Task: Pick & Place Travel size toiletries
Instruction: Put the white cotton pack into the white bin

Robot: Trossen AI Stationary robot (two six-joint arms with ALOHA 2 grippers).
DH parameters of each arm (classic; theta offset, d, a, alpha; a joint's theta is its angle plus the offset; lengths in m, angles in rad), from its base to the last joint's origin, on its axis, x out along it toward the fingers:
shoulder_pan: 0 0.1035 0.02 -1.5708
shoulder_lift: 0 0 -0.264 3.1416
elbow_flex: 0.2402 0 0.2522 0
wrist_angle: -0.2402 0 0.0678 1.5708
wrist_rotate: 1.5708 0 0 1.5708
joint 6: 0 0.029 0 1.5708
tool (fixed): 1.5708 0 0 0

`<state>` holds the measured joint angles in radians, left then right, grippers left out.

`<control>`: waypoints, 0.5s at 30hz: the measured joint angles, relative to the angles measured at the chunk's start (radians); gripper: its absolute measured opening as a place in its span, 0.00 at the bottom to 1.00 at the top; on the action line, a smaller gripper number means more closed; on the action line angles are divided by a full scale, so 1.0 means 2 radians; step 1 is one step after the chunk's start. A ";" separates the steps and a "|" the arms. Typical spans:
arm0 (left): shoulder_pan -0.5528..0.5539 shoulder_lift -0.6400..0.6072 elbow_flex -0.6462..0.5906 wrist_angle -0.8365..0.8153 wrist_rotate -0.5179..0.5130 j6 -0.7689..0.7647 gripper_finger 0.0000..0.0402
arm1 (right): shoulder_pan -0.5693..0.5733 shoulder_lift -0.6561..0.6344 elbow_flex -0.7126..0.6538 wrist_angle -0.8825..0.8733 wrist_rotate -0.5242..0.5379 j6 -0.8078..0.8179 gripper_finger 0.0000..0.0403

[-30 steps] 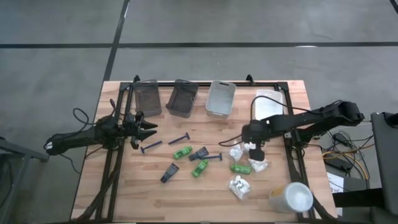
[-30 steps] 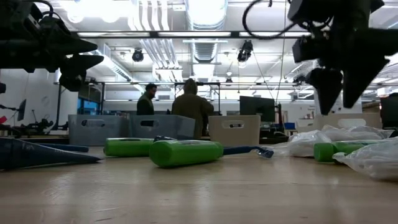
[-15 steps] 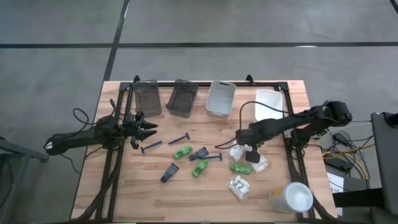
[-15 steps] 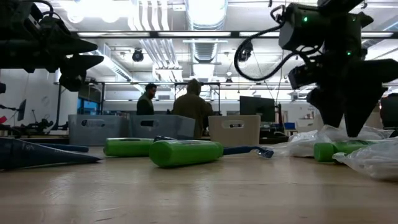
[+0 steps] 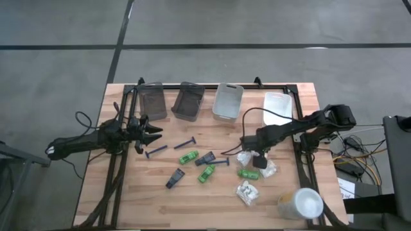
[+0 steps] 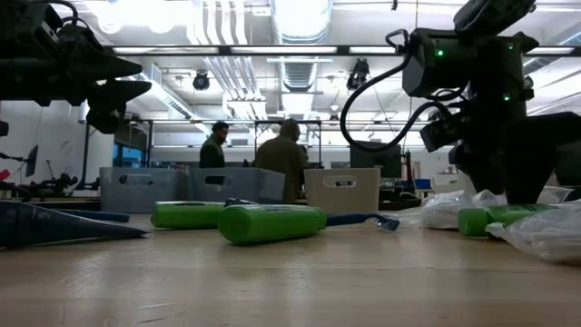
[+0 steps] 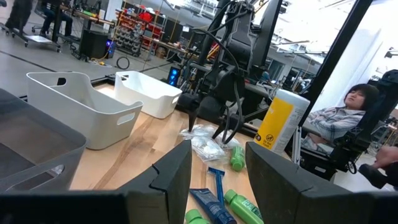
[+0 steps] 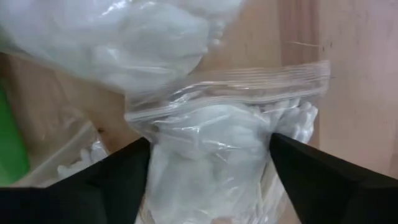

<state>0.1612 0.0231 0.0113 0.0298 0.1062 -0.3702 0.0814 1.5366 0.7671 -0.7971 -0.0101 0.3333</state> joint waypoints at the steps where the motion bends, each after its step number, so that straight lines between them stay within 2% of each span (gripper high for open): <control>1: 0.000 0.000 0.000 0.000 0.000 0.000 0.39 | 0.000 -0.003 -0.001 -0.001 0.000 0.002 0.73; 8: 0.000 0.000 0.000 0.000 0.000 0.000 0.39 | 0.000 -0.027 -0.002 -0.014 0.004 0.027 0.50; 15: 0.000 0.000 0.000 0.000 0.000 0.000 0.39 | 0.000 -0.068 -0.002 -0.021 0.004 0.030 0.32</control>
<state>0.1612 0.0232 0.0113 0.0296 0.1062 -0.3702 0.0818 1.4015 0.7628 -0.8384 -0.0021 0.3939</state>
